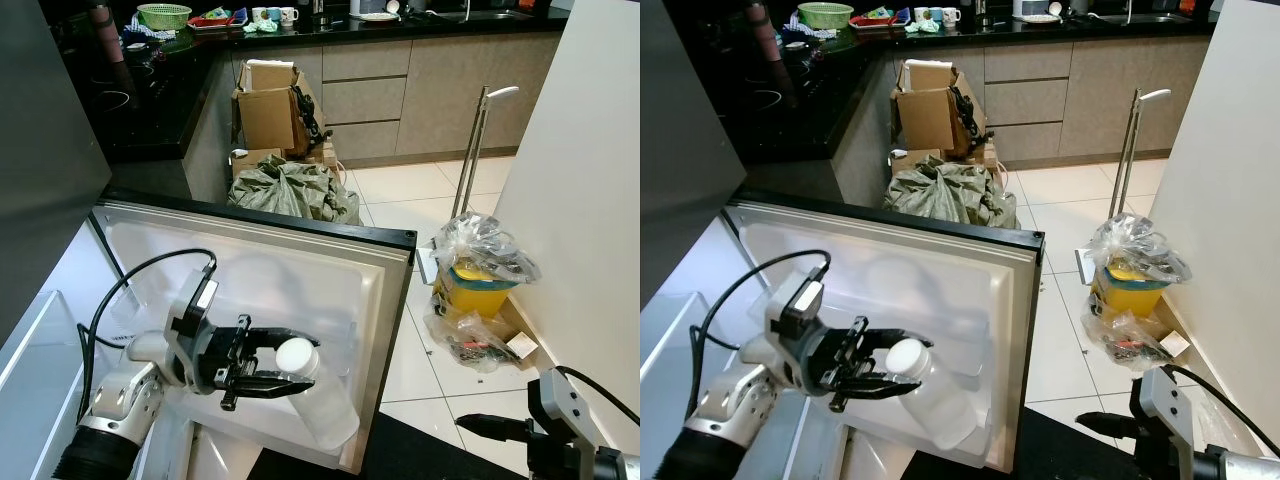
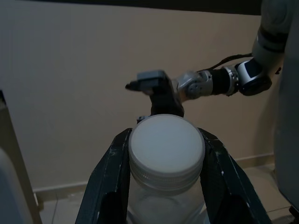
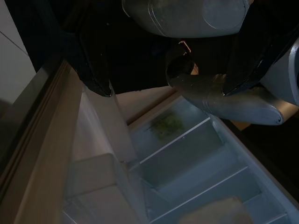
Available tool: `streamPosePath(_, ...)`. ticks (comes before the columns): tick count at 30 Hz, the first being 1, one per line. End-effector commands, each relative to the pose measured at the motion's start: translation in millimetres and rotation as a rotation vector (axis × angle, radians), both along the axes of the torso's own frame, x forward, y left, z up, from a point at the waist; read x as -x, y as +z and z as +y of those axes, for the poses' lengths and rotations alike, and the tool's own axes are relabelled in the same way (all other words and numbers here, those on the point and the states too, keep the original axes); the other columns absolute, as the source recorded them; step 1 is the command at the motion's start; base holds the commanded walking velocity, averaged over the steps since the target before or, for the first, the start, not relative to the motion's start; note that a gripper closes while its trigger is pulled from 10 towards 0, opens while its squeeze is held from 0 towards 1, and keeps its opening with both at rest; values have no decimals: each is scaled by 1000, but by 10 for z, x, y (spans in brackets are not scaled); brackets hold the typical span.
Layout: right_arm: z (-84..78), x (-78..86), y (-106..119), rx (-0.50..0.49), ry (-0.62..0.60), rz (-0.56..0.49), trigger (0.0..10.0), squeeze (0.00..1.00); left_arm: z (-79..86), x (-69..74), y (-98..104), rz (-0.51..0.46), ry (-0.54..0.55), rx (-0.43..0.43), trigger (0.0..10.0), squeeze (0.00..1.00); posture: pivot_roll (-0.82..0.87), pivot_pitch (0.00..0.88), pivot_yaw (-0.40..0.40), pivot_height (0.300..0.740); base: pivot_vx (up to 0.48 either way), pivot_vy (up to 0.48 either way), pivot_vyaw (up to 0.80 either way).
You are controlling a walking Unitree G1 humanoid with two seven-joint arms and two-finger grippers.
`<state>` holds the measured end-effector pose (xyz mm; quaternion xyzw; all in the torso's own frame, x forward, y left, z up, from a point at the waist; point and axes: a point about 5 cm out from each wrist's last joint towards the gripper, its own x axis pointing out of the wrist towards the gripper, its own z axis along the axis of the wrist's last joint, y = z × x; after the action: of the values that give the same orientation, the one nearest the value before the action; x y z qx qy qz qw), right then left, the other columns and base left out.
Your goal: Restocking fridge
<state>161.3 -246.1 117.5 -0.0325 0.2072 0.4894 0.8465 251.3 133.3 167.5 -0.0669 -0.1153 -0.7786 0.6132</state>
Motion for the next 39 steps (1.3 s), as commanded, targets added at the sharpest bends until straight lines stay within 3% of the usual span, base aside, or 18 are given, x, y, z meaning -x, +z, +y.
streamPosePath(1, 64, 5, -13, 3, 20, 8, 10000, 0, -24, -10, 97, -26, -13, 46, 10000, 0, -211, 1, 65, 740, 0, 0, 0)
streamPosePath(8, 84, -25, -18, 7, 24, 8, 10000, 0, -96, -21, 323, -92, -32, 131, 10000, 0, -210, 1, 71, 740, 0, 0, 0)
streamPosePath(15, 104, -43, -25, 8, 21, 5, 10000, 0, -172, -151, 338, -109, 58, 125, 10000, 0, -208, 3, 77, 740, 0, 0, 0)
streamPosePath(20, 119, -54, -28, 10, 17, 2, 10000, 0, -229, -194, 280, -101, 85, 106, 10000, 0, -211, 3, 83, 740, 0, 0, 0)
streamPosePath(23, 126, -63, -28, 14, 10, -2, 10000, 0, -339, -307, 178, -112, 196, 56, 10000, 0, -213, 3, 85, 740, 0, 0, 0)
streamPosePath(29, 128, -67, -23, 16, 4, -9, 10000, 0, -406, -473, -33, -130, 363, -53, 10000, 0, -217, 5, 89, 740, 0, 0, 0)
streamPosePath(39, 113, -65, -17, 18, -7, -11, 10000, 0, -382, -584, -126, -103, 483, -39, 10000, 0, -216, 10, 90, 740, 0, 0, 0)
